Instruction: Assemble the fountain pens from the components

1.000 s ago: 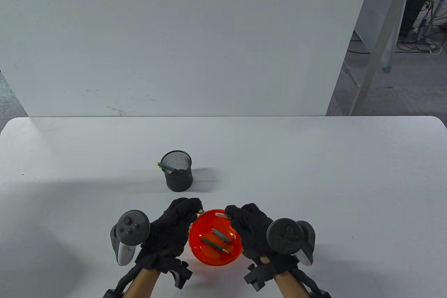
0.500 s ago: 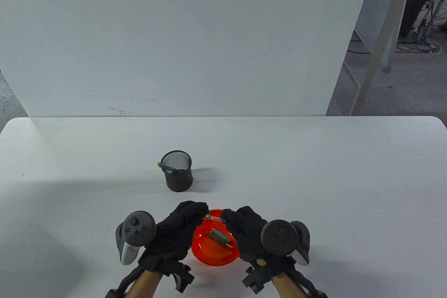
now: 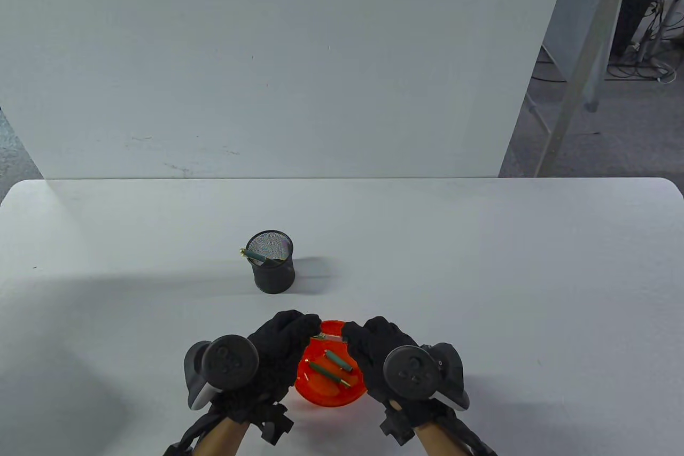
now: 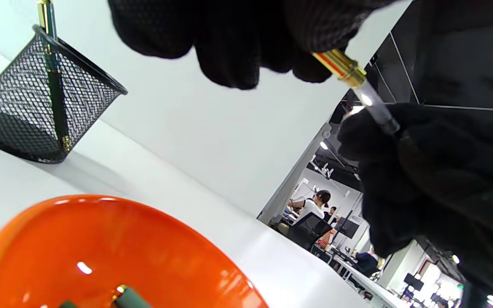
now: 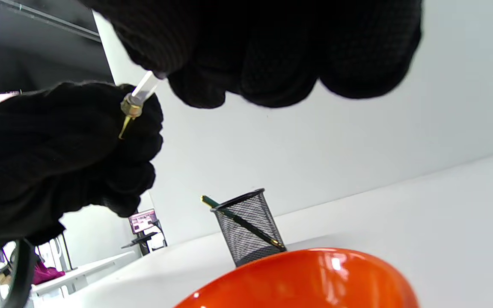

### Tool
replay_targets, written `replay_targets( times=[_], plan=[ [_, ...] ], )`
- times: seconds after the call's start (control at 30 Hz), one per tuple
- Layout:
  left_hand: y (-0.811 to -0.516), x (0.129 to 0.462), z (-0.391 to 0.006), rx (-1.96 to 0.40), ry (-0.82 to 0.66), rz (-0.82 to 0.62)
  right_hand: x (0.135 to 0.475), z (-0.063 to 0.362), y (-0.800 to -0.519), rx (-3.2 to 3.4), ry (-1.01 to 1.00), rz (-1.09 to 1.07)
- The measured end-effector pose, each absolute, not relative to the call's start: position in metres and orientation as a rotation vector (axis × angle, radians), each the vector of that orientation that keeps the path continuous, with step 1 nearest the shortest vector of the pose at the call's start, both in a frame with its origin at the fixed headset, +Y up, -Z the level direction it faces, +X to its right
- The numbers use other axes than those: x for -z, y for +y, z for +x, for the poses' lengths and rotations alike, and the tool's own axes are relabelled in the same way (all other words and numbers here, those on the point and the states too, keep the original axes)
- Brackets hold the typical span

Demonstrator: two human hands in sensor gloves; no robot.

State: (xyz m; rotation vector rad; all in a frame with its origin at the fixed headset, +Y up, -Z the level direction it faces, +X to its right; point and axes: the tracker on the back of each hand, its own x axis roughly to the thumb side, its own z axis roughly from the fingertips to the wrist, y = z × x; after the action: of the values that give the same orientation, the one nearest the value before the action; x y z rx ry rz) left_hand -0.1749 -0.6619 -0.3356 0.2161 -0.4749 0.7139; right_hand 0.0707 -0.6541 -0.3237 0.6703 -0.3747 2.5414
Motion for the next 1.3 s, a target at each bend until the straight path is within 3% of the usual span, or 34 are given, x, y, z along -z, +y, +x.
replay_targets(
  times=[0.63,0.8,0.97,1.2,1.3],
  plan=[
    [-0.664,0.335,-0.167,-0.739,-0.513,0.174,0.323,0.067,-0.656,-2.548,-0.355,0.699],
    [-0.662,0.343,-0.175,-0.761,-0.509,0.095,0.326,0.068,-0.655,-2.491,-0.331,0.667],
    [-0.662,0.344,-0.184,-0.790,-0.488,0.131,0.328,0.068,-0.660,-2.447,-0.303,0.657],
    [-0.662,0.351,-0.213,-0.925,-0.378,0.184,0.334,0.094,-0.659,-2.354,-0.464,0.429],
    [-0.662,0.353,-0.224,-0.978,-0.329,0.223,0.344,0.092,-0.669,-2.434,-0.309,0.431]
  ],
)
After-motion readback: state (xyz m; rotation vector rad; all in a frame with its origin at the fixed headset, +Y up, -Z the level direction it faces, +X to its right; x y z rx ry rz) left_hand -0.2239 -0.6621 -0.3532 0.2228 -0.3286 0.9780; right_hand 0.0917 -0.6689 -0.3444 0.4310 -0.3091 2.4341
